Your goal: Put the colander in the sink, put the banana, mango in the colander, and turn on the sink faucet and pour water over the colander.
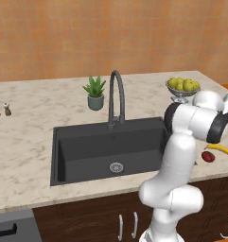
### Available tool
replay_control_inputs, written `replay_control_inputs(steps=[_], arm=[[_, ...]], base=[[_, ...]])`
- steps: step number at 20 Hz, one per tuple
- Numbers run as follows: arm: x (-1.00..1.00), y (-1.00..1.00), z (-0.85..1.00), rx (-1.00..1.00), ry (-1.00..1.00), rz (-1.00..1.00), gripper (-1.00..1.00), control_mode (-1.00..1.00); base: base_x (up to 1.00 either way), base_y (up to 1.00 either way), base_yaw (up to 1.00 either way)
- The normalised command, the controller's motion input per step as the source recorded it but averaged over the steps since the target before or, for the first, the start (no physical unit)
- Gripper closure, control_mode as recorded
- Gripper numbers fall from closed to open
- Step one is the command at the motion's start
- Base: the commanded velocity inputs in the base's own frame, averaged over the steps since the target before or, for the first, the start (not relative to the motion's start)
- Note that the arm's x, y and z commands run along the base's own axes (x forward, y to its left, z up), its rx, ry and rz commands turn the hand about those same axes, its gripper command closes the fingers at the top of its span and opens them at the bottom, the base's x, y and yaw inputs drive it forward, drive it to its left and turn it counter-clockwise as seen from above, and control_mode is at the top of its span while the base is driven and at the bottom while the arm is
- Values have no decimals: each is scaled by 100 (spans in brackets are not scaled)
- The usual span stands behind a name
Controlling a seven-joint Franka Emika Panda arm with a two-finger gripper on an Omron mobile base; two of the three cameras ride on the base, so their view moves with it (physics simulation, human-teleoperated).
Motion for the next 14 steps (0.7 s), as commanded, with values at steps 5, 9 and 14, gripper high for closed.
replay_control_inputs(steps=[5, 9, 14], arm=[[-65, 100, 61, -25, -11, 21, 100, -100], [-18, 100, 100, -19, 10, 21, 100, -100], [-5, 98, 100, -6, 25, 19, 100, -100]], base=[[0, 0, 0], [0, 0, 0], [0, 0, 0]])
